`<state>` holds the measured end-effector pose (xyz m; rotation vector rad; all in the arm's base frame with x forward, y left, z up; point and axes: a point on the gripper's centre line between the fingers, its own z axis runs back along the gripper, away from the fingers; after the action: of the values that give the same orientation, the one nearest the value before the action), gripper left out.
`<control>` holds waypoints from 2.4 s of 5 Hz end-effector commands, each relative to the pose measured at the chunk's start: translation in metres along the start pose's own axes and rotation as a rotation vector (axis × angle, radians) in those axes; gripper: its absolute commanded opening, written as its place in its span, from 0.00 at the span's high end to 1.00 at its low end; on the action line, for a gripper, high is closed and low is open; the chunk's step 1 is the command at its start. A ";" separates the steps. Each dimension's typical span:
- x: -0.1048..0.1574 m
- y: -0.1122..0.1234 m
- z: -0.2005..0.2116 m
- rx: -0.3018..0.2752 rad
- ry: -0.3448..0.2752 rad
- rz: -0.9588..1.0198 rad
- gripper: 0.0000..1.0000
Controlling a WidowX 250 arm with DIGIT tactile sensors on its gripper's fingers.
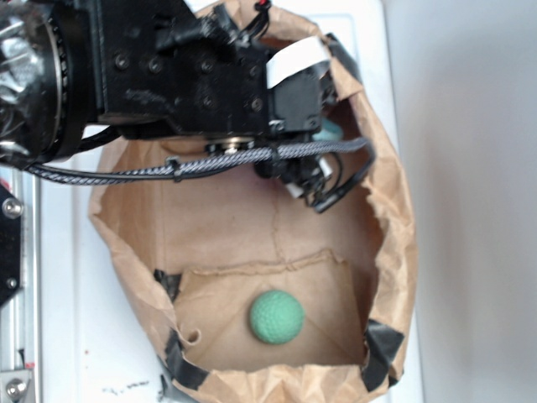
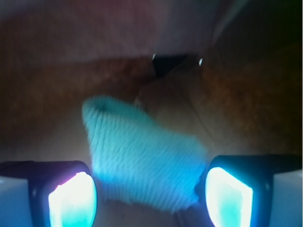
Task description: Grab the blue cloth.
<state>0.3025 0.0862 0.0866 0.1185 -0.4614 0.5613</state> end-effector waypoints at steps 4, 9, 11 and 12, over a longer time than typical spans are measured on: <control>-0.011 -0.033 -0.018 0.039 -0.102 0.013 1.00; 0.002 -0.037 0.016 0.006 -0.063 0.058 1.00; 0.006 -0.030 0.064 -0.048 0.025 0.011 1.00; 0.007 -0.031 0.079 -0.048 0.065 -0.021 1.00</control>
<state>0.2860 0.0340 0.1328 0.0657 -0.3219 0.5310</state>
